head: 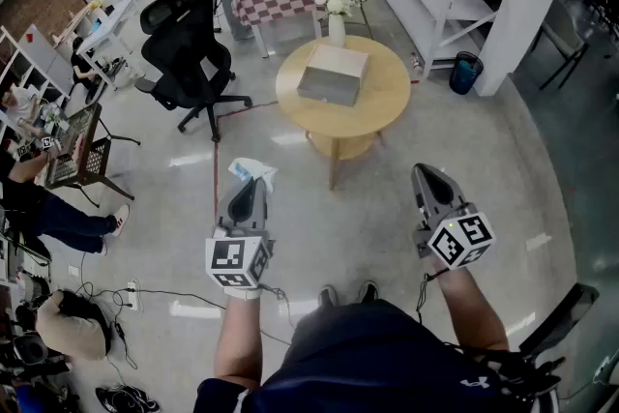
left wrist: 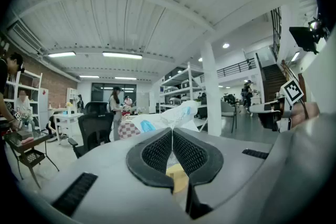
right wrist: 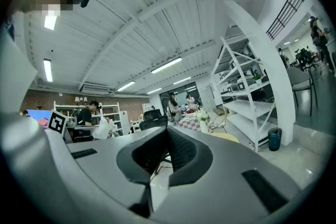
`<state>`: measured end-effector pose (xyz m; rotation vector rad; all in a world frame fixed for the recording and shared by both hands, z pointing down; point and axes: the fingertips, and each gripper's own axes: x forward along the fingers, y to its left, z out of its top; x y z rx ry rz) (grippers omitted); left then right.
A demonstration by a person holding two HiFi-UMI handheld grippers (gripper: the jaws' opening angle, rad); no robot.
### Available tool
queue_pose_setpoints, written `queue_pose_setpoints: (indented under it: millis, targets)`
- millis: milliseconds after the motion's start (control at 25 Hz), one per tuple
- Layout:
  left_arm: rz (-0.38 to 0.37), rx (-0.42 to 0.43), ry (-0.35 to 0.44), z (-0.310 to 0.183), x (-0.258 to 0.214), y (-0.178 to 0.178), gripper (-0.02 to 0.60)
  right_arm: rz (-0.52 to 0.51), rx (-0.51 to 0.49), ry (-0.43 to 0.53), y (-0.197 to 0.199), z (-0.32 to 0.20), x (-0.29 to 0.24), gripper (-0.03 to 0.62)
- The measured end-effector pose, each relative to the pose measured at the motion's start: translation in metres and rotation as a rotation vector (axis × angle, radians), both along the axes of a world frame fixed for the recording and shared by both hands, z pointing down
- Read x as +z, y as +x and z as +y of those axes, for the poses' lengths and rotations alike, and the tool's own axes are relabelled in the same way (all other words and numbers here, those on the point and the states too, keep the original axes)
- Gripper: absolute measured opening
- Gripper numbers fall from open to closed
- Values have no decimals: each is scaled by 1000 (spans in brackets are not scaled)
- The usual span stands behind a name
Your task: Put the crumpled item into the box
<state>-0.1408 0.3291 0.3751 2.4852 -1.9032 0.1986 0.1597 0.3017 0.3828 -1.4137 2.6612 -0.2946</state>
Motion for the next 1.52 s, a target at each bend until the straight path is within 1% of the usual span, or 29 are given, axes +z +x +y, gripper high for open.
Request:
queue_pose_setpoints:
  millis: [320, 680, 840, 1000, 1200, 1520]
  targets:
    - [-13, 11, 4, -3, 7, 13, 18, 2, -14, 5, 10, -5, 2, 2]
    - [-14, -21, 11, 1, 5, 32, 18, -23, -31, 25, 32, -11, -2, 2]
    - [-9, -38, -3, 7, 10, 42, 18, -15, -54, 22, 37, -11, 1, 2]
    - [-6, -55, -18, 2, 15, 44, 18, -11, -76, 11, 37, -17, 6, 2]
    - [-5, -40, -35, -22, 25, 40, 18, -1, -70, -29, 34, -39, 20, 2]
    - [12, 4, -33, -96, 32, 30, 18, 14, -27, -41, 27, -96, 27, 2]
